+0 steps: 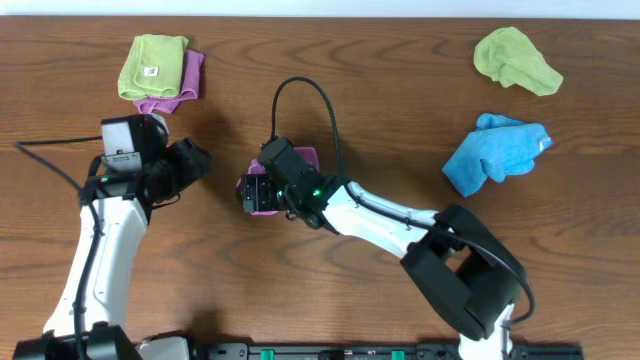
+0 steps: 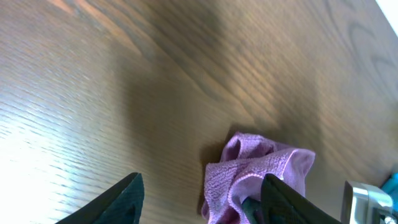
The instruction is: Fold the cloth
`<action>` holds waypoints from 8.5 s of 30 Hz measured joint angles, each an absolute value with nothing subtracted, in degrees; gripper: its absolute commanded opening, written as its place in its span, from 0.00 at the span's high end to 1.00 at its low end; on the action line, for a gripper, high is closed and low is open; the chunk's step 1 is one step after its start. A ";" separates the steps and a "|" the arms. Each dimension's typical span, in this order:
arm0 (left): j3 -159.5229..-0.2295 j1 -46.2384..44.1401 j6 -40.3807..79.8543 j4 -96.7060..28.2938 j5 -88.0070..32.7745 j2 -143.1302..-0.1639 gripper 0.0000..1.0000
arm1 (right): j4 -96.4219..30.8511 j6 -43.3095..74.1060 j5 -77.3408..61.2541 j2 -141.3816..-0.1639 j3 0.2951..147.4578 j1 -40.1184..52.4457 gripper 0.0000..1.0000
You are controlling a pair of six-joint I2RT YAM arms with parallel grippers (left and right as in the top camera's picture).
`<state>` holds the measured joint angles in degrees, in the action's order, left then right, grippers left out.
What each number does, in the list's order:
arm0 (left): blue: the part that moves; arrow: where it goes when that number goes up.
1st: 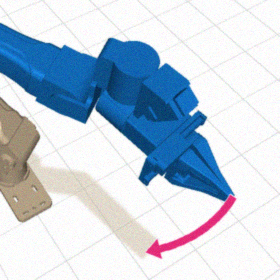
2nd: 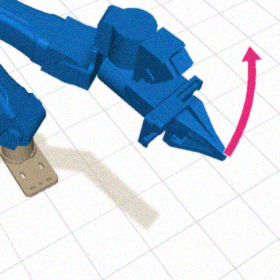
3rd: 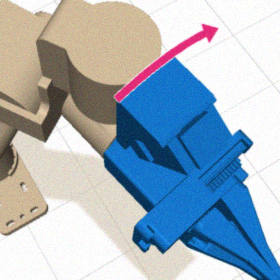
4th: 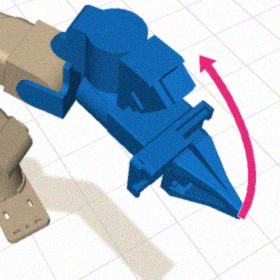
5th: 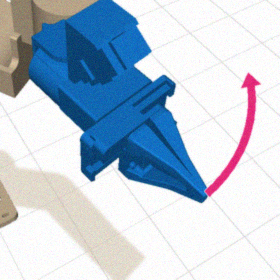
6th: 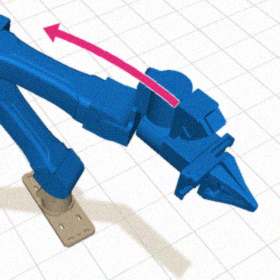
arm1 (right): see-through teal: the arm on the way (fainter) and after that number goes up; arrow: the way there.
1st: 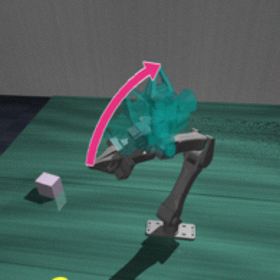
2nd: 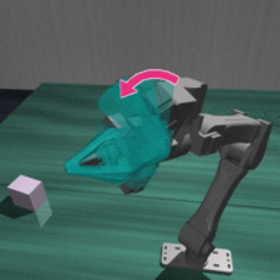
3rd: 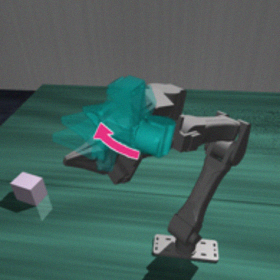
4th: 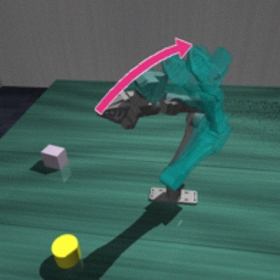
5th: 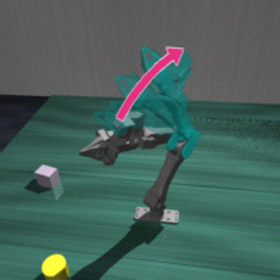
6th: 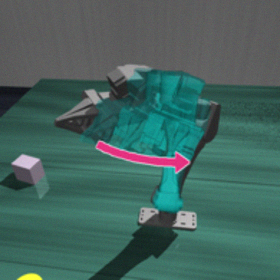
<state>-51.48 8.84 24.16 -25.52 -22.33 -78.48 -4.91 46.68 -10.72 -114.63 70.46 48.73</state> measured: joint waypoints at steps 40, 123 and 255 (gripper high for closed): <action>-41.56 11.46 30.30 -26.30 -36.95 -79.31 0.05 | -59.11 40.49 10.59 -36.56 49.28 32.45 0.01; -96.01 8.84 47.72 -4.99 -8.14 -117.01 0.94 | -59.33 51.92 11.03 -17.74 40.53 32.42 0.01; -56.25 14.55 1.43 -55.77 -17.93 -42.39 0.05 | -59.31 51.92 11.07 -17.76 40.34 32.42 0.01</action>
<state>-56.25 14.55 1.43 -55.77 -17.93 -42.39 -59.31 51.92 11.07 -17.76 40.34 32.42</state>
